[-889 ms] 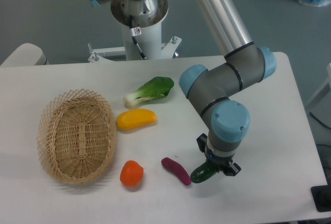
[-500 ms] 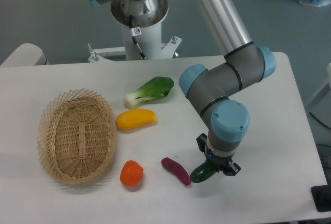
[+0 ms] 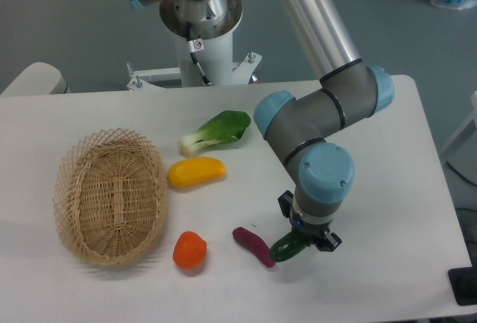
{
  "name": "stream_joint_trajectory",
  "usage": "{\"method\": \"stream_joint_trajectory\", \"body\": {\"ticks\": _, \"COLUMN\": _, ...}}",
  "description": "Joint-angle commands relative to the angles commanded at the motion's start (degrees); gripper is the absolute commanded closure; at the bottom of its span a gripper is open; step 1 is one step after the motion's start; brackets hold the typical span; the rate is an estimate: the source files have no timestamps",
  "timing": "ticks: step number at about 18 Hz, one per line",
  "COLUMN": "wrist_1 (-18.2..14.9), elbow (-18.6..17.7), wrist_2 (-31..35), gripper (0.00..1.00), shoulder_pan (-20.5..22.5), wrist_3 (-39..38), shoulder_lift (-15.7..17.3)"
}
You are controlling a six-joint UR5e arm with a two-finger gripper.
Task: Place the cucumber in the basket
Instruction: 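Lift the green cucumber held in the gripper off the table, then carry the cucumber over the tomato toward the wicker basket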
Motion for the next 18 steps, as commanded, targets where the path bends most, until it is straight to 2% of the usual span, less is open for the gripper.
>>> {"method": "stream_joint_trajectory", "body": {"ticks": 7, "wrist_1": -0.44, "elbow": -4.48, "wrist_2": -3.16, "gripper": 0.89, "shoulder_pan": -4.04, "wrist_3": -0.44, "shoulder_lift": 3.60}}
{"method": "stream_joint_trajectory", "body": {"ticks": 10, "wrist_1": -0.35, "elbow": -7.03, "wrist_2": -3.78, "gripper": 0.89, "shoulder_pan": -6.67, "wrist_3": -3.07, "shoulder_lift": 5.62}}
{"method": "stream_joint_trajectory", "body": {"ticks": 14, "wrist_1": -0.44, "elbow": -9.23, "wrist_2": -7.82, "gripper": 0.89, "shoulder_pan": -8.52, "wrist_3": -5.36, "shoulder_lift": 8.70}}
{"method": "stream_joint_trajectory", "body": {"ticks": 18, "wrist_1": 0.17, "elbow": -14.85, "wrist_2": -8.00, "gripper": 0.89, "shoulder_pan": -13.35, "wrist_3": -9.22, "shoulder_lift": 12.74}}
